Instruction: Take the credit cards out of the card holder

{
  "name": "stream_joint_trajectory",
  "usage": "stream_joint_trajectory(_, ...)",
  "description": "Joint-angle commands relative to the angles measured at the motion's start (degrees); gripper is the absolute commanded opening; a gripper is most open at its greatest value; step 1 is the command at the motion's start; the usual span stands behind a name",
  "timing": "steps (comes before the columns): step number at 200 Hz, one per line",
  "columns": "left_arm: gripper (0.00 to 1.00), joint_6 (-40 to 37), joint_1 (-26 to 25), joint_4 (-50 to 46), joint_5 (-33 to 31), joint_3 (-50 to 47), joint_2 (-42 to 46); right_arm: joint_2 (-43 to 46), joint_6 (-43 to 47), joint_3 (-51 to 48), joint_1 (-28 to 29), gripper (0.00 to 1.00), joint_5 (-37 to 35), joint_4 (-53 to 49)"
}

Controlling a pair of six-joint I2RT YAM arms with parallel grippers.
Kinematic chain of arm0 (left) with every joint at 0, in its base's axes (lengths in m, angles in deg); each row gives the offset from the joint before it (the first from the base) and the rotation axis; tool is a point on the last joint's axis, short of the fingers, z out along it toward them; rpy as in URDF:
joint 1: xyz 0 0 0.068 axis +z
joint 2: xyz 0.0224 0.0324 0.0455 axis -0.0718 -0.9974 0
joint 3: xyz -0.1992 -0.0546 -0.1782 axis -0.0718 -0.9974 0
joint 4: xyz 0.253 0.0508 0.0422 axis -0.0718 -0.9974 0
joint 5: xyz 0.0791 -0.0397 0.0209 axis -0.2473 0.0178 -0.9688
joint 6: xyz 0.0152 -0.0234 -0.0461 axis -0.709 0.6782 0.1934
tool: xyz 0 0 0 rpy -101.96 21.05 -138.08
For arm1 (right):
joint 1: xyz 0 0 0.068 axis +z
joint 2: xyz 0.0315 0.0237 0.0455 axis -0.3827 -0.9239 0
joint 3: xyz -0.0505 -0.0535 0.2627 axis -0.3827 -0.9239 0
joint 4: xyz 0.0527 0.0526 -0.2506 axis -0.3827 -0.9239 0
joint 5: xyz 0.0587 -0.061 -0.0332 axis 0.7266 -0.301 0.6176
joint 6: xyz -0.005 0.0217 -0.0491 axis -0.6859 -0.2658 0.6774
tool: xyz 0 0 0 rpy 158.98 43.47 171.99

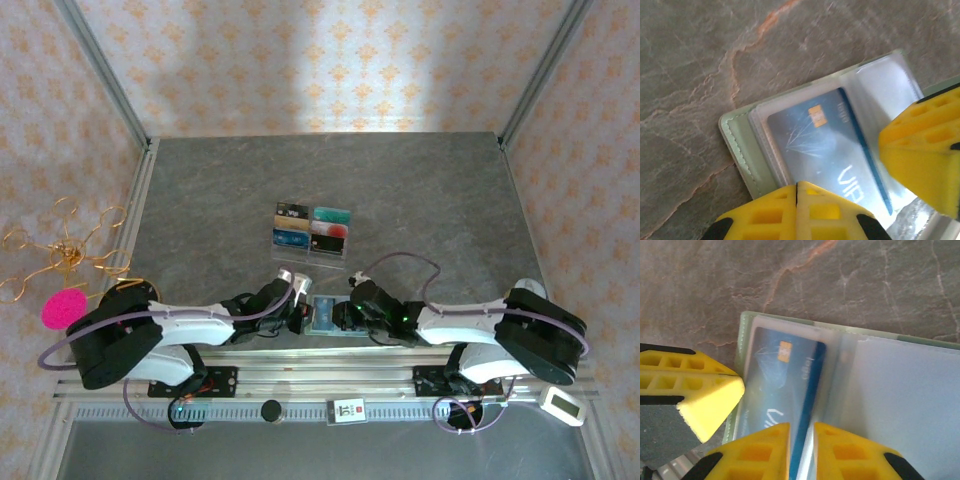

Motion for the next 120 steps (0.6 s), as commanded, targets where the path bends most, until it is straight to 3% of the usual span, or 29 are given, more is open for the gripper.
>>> stream_joint_trajectory(1,0.00,-1.2,0.7,0.7,-0.1,0.8,-1.8,-1.6,-0.8,1.6,0.2,0.17,-1.4,0.1)
stream_joint_trajectory(37,0.00,-0.7,0.4,1.9,1.7,0.2,-3.1,-3.4,-0.5,1.4,0.2,0.16,0.3,3.0)
stream_joint_trajectory(68,0.00,-0.2,0.3,1.5,1.5,-0.3,-2.8,-3.2,-0.8,1.9,0.2,0.00,-1.7,1.7)
stream_joint_trajectory(120,0.00,0.2,0.8,2.7,1.3,-2.2,-1.7,3.9,-4.4,-2.2,0.1,0.00,-6.7,-2.7)
